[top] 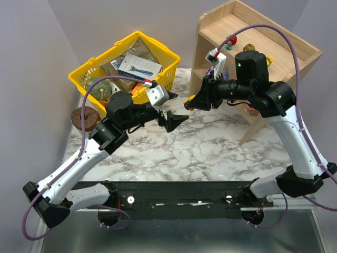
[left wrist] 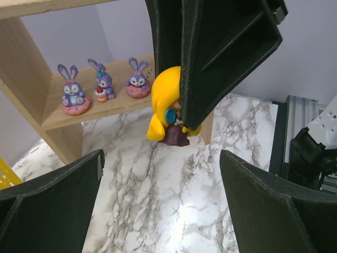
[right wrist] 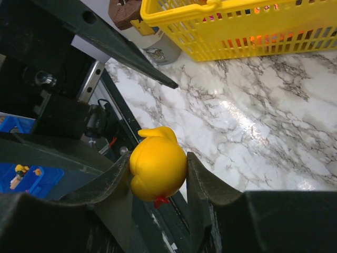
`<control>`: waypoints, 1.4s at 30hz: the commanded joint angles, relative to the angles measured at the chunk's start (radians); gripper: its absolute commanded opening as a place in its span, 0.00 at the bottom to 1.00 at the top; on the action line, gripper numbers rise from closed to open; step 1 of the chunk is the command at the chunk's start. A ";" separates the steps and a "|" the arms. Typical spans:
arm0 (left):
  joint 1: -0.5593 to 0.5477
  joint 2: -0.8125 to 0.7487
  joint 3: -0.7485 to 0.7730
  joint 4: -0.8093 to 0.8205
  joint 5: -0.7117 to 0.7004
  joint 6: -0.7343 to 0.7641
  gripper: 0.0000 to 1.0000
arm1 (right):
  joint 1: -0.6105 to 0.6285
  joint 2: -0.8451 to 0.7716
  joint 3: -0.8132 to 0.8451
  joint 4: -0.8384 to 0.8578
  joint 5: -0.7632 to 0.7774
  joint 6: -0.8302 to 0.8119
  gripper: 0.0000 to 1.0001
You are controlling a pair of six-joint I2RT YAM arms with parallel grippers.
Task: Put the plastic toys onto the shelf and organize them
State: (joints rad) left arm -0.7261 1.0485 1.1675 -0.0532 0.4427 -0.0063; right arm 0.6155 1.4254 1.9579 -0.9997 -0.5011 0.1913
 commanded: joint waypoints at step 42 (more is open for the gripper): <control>-0.091 0.100 0.041 0.248 -0.285 -0.150 0.00 | -0.002 -0.121 -0.129 0.280 0.185 0.186 0.61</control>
State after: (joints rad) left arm -0.8150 1.1522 1.2041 0.0967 0.2367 -0.0986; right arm 0.6086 1.3441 1.8385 -0.8082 -0.3771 0.3466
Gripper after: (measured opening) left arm 0.456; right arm 0.585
